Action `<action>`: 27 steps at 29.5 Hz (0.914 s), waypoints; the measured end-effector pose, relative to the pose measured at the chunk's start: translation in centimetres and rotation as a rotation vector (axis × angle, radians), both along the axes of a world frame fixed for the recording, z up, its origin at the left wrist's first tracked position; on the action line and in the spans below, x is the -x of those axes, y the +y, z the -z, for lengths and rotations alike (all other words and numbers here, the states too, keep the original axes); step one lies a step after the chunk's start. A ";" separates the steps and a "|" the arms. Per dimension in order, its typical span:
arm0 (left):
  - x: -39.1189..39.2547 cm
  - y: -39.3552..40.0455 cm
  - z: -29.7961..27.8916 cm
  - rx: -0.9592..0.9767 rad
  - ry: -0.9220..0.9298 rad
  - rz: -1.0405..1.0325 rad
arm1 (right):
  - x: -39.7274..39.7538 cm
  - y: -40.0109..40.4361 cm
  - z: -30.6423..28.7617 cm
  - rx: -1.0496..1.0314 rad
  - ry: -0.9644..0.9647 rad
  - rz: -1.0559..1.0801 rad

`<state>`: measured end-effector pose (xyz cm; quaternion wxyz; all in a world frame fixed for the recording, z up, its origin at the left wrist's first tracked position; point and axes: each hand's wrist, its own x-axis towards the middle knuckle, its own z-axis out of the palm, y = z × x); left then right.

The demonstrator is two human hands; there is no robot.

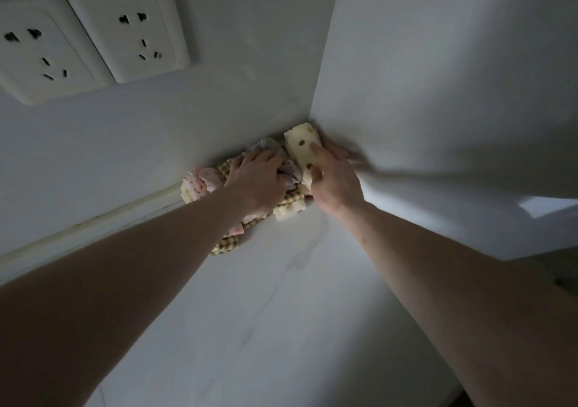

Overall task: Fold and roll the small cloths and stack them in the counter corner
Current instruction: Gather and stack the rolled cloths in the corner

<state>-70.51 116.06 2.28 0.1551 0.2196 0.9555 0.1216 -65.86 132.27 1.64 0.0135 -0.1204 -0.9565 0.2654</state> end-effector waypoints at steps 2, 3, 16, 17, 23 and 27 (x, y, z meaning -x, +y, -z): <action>-0.2 -0.6 0.3 -0.064 0.073 -0.001 | -0.3 -0.1 0.0 -0.005 0.024 0.008; -0.4 -1.0 0.2 -0.092 0.099 -0.010 | -0.5 -0.2 -0.1 -0.014 0.034 0.010; -5.2 -6.8 2.6 -0.603 -0.114 -1.054 | -2.2 -2.8 -0.1 -0.203 -0.125 -0.230; -5.2 -6.9 2.9 -0.635 -0.208 -1.100 | -2.2 -2.9 -0.1 -0.209 -0.147 -0.236; -4.4 -6.3 3.1 -0.760 -0.424 -1.053 | -1.9 -2.7 -0.7 -0.170 -0.156 -0.204; -4.0 -6.8 2.3 -0.808 -0.484 -1.063 | -2.6 -2.3 -1.2 -0.163 -0.100 -0.194</action>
